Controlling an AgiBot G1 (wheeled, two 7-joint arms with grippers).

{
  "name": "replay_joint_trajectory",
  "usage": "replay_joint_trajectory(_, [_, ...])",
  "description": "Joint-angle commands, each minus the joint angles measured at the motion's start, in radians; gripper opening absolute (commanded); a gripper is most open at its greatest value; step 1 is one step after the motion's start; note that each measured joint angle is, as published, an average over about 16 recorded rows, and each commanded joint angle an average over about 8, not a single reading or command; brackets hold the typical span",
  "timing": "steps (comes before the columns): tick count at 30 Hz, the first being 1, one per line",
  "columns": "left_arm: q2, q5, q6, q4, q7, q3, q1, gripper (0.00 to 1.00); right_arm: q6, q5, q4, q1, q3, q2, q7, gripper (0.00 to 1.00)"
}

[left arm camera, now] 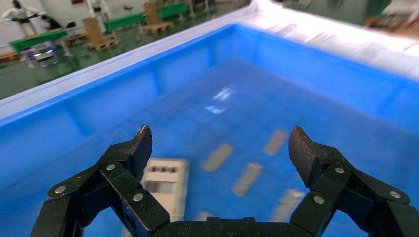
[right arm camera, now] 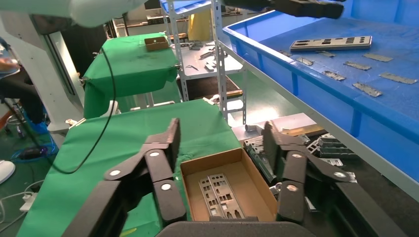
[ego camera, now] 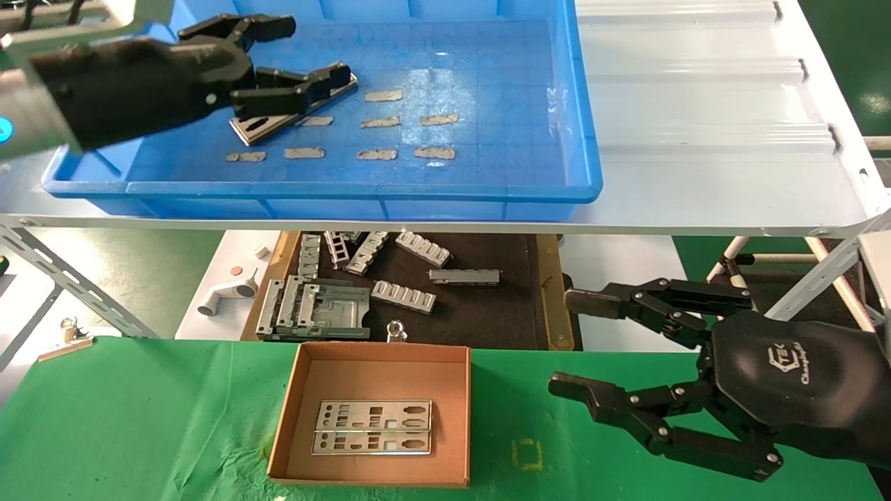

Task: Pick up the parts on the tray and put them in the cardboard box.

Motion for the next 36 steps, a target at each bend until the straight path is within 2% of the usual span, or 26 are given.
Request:
replay_joint_trajectory(1, [0.028, 0.047, 0.0, 0.082, 0.03, 0.024, -0.066, 1.0, 0.0, 0.0, 0.0, 0.0, 0.0, 0.0, 0.0, 0.0])
replay_joint_trajectory(6, [0.075, 0.133, -0.005, 0.246, 0.089, 0.073, -0.181, 1.0, 0.0, 0.0, 0.0, 0.0, 0.0, 0.0, 0.0, 0.0])
replay_joint_trajectory(11, [0.117, 0.185, -0.042, 0.367, 0.132, 0.101, -0.242, 1.0, 0.0, 0.0, 0.0, 0.0, 0.0, 0.0, 0.0, 0.0])
replay_joint_trajectory(17, [0.148, 0.208, -0.065, 0.45, 0.17, 0.114, -0.279, 1.0, 0.0, 0.0, 0.0, 0.0, 0.0, 0.0, 0.0, 0.0])
replay_joint_trajectory(25, [0.163, 0.205, -0.033, 0.513, 0.204, 0.113, -0.306, 1.0, 0.0, 0.0, 0.0, 0.0, 0.0, 0.0, 0.0, 0.0])
replay_joint_trajectory(28, [0.167, 0.204, -0.021, 0.533, 0.209, 0.113, -0.312, 0.97, 0.0, 0.0, 0.0, 0.0, 0.0, 0.0, 0.0, 0.0])
replay_joint_trajectory(29, [0.168, 0.204, -0.019, 0.54, 0.21, 0.113, -0.313, 0.93, 0.0, 0.0, 0.0, 0.0, 0.0, 0.0, 0.0, 0.0])
replay_joint_trajectory(31, [0.171, 0.205, -0.018, 0.553, 0.212, 0.113, -0.315, 0.79, 0.0, 0.0, 0.0, 0.0, 0.0, 0.0, 0.0, 0.0])
replay_joint_trajectory(36, [0.177, 0.206, -0.021, 0.58, 0.214, 0.114, -0.32, 0.25, 0.0, 0.0, 0.0, 0.0, 0.0, 0.0, 0.0, 0.0])
